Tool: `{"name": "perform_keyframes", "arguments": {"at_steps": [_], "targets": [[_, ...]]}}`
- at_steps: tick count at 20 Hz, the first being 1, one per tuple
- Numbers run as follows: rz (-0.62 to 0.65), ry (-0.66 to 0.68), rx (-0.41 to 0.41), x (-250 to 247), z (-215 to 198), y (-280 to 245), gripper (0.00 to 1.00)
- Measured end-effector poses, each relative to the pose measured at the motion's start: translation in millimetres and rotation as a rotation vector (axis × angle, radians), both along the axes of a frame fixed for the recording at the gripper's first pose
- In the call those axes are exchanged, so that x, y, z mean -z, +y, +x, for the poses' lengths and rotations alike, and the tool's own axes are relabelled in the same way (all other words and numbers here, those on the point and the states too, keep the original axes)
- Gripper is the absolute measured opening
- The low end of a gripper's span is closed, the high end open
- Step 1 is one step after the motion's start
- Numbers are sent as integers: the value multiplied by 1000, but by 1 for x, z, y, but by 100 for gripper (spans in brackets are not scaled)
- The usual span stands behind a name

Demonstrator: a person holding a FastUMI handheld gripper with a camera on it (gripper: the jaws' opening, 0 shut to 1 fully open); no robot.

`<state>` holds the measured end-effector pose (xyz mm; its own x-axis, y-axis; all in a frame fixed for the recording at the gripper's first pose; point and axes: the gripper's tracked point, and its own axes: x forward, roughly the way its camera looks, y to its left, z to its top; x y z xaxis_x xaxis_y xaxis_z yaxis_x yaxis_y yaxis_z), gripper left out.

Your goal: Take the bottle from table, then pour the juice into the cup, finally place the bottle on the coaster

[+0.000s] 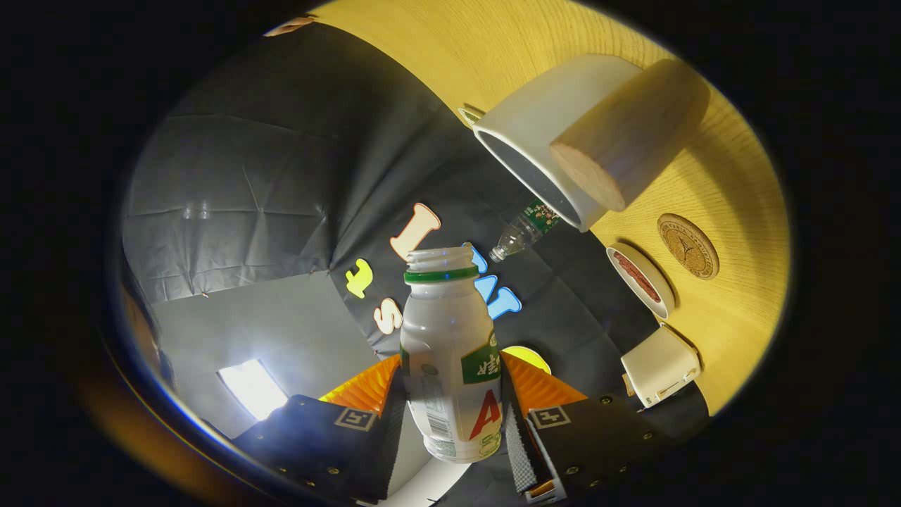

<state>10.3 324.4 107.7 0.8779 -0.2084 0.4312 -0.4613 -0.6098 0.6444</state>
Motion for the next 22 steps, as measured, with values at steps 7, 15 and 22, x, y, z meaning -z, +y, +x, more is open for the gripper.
{"name": "perform_keyframes", "arguments": {"at_steps": [7, 15, 22], "targets": [[-337, 83, -27, 5, 10, 28, 64], [-987, 247, 53, 36, 25, 44, 64], [-1527, 375, 133, 63, 36, 49, 64]]}}
